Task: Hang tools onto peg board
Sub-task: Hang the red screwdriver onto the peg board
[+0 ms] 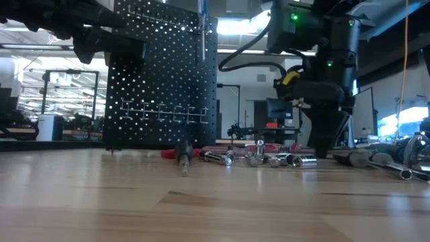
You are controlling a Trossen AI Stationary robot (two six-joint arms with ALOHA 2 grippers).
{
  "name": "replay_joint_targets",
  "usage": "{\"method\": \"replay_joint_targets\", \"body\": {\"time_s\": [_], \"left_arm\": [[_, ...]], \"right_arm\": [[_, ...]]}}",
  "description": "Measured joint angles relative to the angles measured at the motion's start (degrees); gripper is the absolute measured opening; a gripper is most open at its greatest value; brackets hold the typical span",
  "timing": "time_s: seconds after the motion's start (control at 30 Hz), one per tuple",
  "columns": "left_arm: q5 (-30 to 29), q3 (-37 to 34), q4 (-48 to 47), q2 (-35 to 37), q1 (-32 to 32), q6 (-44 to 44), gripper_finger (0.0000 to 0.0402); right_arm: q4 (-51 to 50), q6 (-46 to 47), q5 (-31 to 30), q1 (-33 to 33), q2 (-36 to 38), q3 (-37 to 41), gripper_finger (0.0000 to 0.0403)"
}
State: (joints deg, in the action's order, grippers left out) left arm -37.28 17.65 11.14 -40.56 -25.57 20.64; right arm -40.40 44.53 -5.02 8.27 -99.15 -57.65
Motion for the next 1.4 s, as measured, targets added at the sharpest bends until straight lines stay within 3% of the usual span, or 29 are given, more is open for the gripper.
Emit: {"method": "replay_joint_targets", "body": {"time_s": [0.13,0.37,0.5,0.7,0.87,1.03,1.4], "left_arm": [[0.0,0.0,0.0,0.0,0.0,0.0,0.021],[0.0,0.0,0.0,0.0,0.0,0.0,0.021],[0.0,0.0,0.0,0.0,0.0,0.0,0.021],[0.0,0.0,0.0,0.0,0.0,0.0,0.021],[0.0,0.0,0.4,0.0,0.0,0.0,0.021],[0.0,0.0,0.4,0.0,0.0,0.0,0.021],[0.0,0.0,1.1,0.0,0.0,0.1,0.021]], "right_arm": [[-1.8,-0.1,0.1,0.0,0.0,0.0,0.0112],[-3.3,-1.9,2.3,0.0,0.0,0.0,0.0116],[-3.2,-3.1,2.5,0.0,0.0,0.0,0.0091],[-3.2,-4.1,0.8,0.0,0.0,0.0,0.0015],[-3.2,-3.2,-0.3,0.0,0.0,-0.1,0.0036],[-3.4,-2.9,-3.0,0.0,0.7,-0.1,0.0015],[-10.7,-5.3,-10.6,0.0,10.2,-4.8,0.0019]]}}
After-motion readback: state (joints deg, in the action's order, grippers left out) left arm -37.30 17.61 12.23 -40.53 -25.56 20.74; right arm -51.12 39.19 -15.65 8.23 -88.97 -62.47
